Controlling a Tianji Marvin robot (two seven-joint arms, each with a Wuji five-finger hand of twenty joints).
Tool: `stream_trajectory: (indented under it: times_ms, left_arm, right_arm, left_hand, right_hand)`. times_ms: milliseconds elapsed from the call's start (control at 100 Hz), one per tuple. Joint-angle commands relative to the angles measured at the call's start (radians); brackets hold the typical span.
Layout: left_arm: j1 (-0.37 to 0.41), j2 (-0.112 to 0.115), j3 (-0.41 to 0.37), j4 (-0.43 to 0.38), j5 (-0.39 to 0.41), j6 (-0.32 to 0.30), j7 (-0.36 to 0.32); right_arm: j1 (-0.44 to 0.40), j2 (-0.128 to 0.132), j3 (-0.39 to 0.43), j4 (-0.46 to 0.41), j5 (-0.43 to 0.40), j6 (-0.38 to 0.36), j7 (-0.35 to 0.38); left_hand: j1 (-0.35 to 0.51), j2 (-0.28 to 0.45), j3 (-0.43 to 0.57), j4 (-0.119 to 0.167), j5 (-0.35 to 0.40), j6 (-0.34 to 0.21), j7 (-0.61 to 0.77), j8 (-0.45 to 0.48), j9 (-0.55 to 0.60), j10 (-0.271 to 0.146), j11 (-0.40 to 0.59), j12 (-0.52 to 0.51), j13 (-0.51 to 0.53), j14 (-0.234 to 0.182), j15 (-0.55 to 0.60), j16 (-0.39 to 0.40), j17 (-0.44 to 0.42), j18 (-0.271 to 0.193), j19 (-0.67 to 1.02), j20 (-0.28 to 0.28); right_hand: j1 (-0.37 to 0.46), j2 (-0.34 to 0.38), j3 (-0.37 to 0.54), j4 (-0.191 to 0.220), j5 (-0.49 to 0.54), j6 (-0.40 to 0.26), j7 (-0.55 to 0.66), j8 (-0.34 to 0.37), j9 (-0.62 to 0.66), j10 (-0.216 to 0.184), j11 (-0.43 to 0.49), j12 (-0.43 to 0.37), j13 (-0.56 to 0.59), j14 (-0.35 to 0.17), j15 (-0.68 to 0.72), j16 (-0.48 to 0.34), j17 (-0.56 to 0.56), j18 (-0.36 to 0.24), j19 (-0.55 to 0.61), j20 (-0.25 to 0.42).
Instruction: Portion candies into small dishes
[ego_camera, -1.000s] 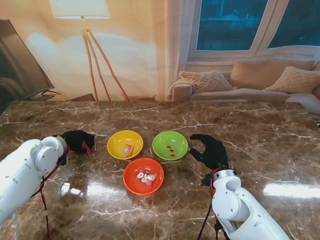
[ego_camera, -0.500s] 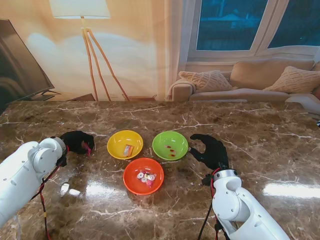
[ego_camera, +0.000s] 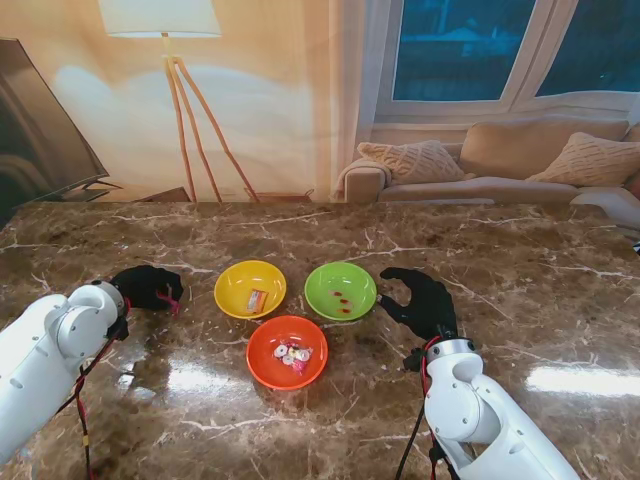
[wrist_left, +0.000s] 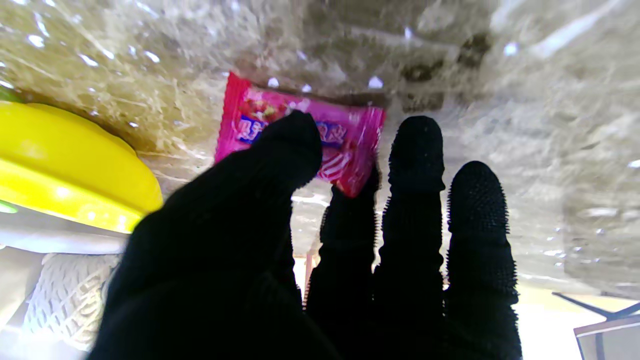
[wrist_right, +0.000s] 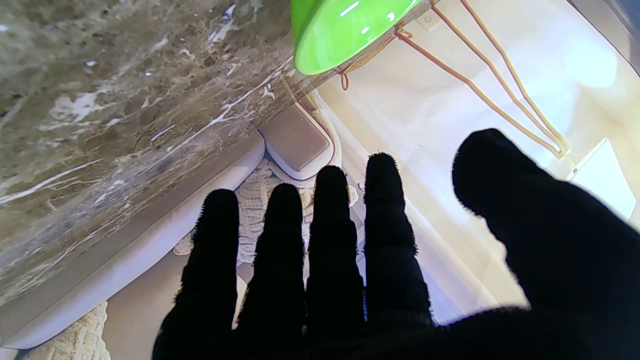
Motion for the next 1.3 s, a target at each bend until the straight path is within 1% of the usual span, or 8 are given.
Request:
stream_trajectory:
  times_ms: [0,170,390,670,830,940,1050,1290]
  left_arm:
    - [0.039,-0.004,0.002,0.021,-0.007,0.019,-0.012]
    - [0.060,-0.008,-0.027,0.000,-0.015,0.027,-0.001]
    - [0.096,-0.021,-0.073,-0.043,-0.042,0.056,0.025]
    - [0.160,-0.037,-0.167,-0.190,-0.046,0.100,0.059]
    - [0.180,-0.047,-0.189,-0.278,-0.058,0.111,0.076]
    - [0.178,-0.056,-0.172,-0.325,-0.086,0.118,0.088]
    - [0.151,-0.061,-0.122,-0.339,-0.106,0.117,0.092]
    - [0.054,-0.076,0.028,-0.283,-0.169,0.132,0.109]
  right_arm:
    - [-0.009,-0.002,0.001,-0.001,0.005,0.002,0.012]
    - [-0.010,-0.002,0.002,-0.002,0.006,0.002,0.011]
    - [-0.010,-0.002,0.001,-0.003,0.006,0.002,0.013]
    - [-0.010,-0.003,0.002,-0.006,0.006,0.005,0.010]
    - [-0.011,-0.003,0.003,-0.007,0.005,0.007,0.010]
    - [-0.011,-0.003,0.004,-0.007,0.005,0.007,0.009]
    - [-0.013,-0.003,0.006,-0.008,0.003,0.006,0.008]
    - [-0.020,-0.003,0.018,-0.011,0.001,0.004,0.000]
  left_hand:
    - [0.010,0.007,0.041,0.002,0.048,-0.014,0.052,0.028,0.095,0.012,0.089,0.069,0.025,0.006,0.013,0.030,-0.009,0.007,0.020,-0.003]
    - [0.014,0.005,0.039,0.001,0.053,-0.013,0.052,0.027,0.097,0.017,0.093,0.083,0.027,0.011,0.021,0.042,-0.007,0.005,0.024,0.004]
    - [0.023,0.008,0.034,-0.005,0.056,-0.008,0.054,0.024,0.096,0.023,0.089,0.089,0.026,0.016,0.019,0.048,-0.008,0.003,0.023,0.007]
    - [0.029,0.013,0.024,-0.004,0.054,-0.007,0.055,0.022,0.098,0.024,0.085,0.097,0.027,0.019,0.019,0.054,-0.009,0.007,0.023,0.014]
    - [0.032,0.016,0.020,-0.001,0.052,-0.004,0.054,0.020,0.096,0.026,0.080,0.099,0.026,0.022,0.016,0.055,-0.010,0.009,0.022,0.018]
    - [0.033,0.017,0.017,0.001,0.052,-0.002,0.054,0.020,0.100,0.027,0.078,0.099,0.028,0.023,0.016,0.055,-0.011,0.012,0.022,0.022]
    - [0.033,0.022,0.014,0.005,0.047,0.002,0.051,0.016,0.097,0.029,0.076,0.100,0.026,0.024,0.018,0.056,-0.019,0.014,0.024,0.027]
    - [0.033,0.024,0.007,0.013,0.044,0.007,0.051,0.008,0.096,0.032,0.076,0.099,0.022,0.026,0.028,0.060,-0.021,0.028,0.030,0.038]
  right_hand:
    - [-0.031,0.010,0.001,0.027,-0.001,-0.024,0.002,-0.008,0.008,-0.015,0.001,0.015,0.017,0.003,-0.004,0.021,0.005,-0.004,0.023,0.011]
    - [-0.031,0.011,0.000,0.027,0.000,-0.024,0.003,-0.009,0.008,-0.014,0.001,0.015,0.016,0.003,-0.004,0.021,0.004,-0.004,0.023,0.010]
    - [-0.032,0.013,-0.001,0.027,-0.001,-0.023,0.003,-0.009,0.008,-0.015,0.001,0.015,0.016,0.003,-0.004,0.021,0.004,-0.004,0.023,0.009]
    - [-0.032,0.013,-0.001,0.027,0.000,-0.024,0.003,-0.009,0.008,-0.015,0.001,0.015,0.015,0.003,-0.005,0.021,0.004,-0.003,0.024,0.008]
    - [-0.033,0.014,-0.002,0.027,0.000,-0.024,0.003,-0.010,0.007,-0.015,0.000,0.015,0.014,0.002,-0.005,0.021,0.003,-0.002,0.024,0.007]
    - [-0.033,0.014,-0.002,0.027,0.001,-0.024,0.003,-0.009,0.007,-0.013,0.000,0.015,0.014,0.001,-0.005,0.021,0.002,-0.002,0.024,0.007]
    - [-0.032,0.013,-0.002,0.027,0.000,-0.024,0.003,-0.010,0.006,-0.013,0.000,0.015,0.013,0.002,-0.005,0.020,0.002,-0.001,0.024,0.007]
    - [-0.032,0.013,-0.002,0.027,0.001,-0.024,0.003,-0.009,0.007,-0.014,0.000,0.015,0.013,0.002,-0.006,0.020,0.001,-0.002,0.023,0.007]
